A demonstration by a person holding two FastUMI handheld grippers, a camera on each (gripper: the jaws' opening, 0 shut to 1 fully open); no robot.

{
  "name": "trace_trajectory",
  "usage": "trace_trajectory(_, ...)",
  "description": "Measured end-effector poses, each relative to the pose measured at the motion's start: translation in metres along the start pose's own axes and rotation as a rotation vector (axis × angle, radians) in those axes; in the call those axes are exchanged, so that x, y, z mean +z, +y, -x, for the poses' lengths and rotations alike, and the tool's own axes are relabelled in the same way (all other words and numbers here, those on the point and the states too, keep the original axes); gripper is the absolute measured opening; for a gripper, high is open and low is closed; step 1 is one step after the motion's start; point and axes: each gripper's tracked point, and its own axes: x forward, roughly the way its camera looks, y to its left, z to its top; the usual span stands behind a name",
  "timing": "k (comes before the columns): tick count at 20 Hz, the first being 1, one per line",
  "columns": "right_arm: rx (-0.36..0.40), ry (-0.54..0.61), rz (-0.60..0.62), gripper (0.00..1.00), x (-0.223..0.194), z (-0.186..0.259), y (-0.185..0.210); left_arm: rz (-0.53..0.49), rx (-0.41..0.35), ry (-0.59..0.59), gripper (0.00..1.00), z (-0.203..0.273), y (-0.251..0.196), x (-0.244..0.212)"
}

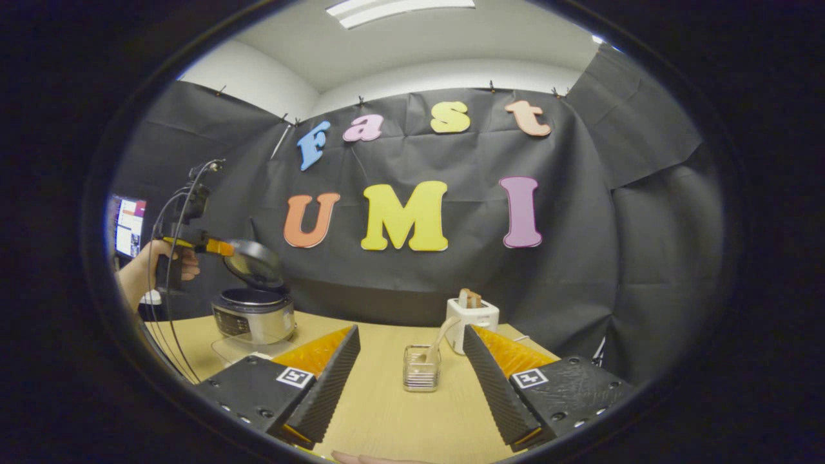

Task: Close the left gripper, press the button to open the rice cooker; take a wooden spoon from the chopstick holder with the right hand, scoop a spoonful of rice and pour it into the rice cooker, then put the wooden spoon back into the chopstick holder.

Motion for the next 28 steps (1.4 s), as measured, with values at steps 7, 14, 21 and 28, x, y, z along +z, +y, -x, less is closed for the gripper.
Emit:
trace_trajectory(7,-0.02,0.013,0.006,0.95,-0.014,-0.01,0.0,-0.056,0.015,-0.11,0.87,0.071,0.0,-0.017)
trace_trajectory(14,-0.003,0.069,0.008,0.95,-0.046,-0.028,0.001,-0.06,0.057,-0.145,0.97,0.139,0.006,-0.043)
trace_trajectory(21,0.012,0.094,0.008,0.95,-0.047,-0.082,-0.013,-0.027,-0.09,-0.174,0.97,0.175,-0.03,-0.039)
trace_trajectory(28,0.046,0.299,-0.009,0.96,-0.096,-0.179,-0.035,0.02,-0.057,-0.188,0.97,0.176,-0.007,-0.04)
